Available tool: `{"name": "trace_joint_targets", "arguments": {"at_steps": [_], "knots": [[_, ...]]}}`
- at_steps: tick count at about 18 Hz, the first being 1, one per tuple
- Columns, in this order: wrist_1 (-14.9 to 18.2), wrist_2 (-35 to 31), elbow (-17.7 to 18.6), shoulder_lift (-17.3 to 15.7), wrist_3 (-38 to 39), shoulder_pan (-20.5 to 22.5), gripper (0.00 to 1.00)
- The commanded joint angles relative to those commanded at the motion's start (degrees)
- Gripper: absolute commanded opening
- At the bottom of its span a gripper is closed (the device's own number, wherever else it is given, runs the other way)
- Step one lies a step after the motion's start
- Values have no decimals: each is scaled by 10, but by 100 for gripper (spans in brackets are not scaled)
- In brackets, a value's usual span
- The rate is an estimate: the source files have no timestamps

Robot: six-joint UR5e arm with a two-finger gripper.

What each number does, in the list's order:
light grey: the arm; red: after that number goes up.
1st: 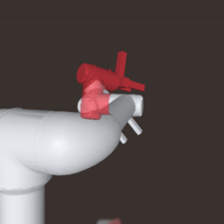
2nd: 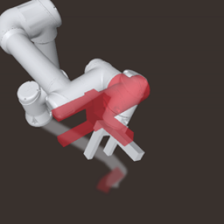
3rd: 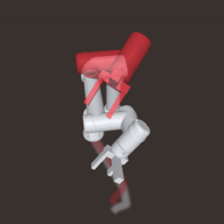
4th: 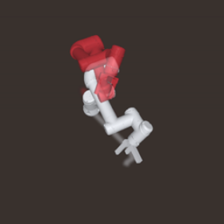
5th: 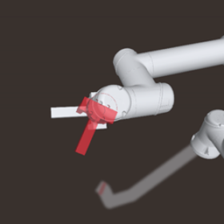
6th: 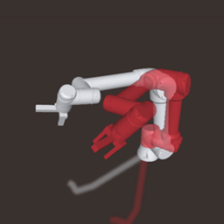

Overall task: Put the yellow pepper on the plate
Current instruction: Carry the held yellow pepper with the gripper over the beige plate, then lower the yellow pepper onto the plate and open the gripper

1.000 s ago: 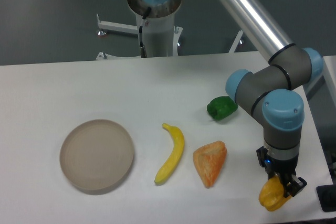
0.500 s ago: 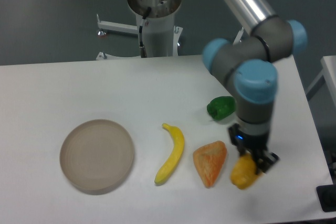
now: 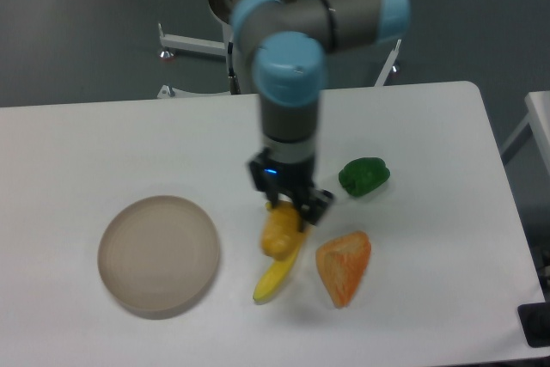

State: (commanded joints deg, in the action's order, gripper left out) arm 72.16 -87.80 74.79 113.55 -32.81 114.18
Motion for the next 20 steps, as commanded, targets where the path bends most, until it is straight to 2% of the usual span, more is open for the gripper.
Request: {"name": "trace_joint_targets", "arguments": {"at_steps": [4,10,20], "knots": [[-8,3,35,7,90,-43,42],[-54,2,44,48,201,-91,42],[-62,-4,47,82,212,-111,42]]}}
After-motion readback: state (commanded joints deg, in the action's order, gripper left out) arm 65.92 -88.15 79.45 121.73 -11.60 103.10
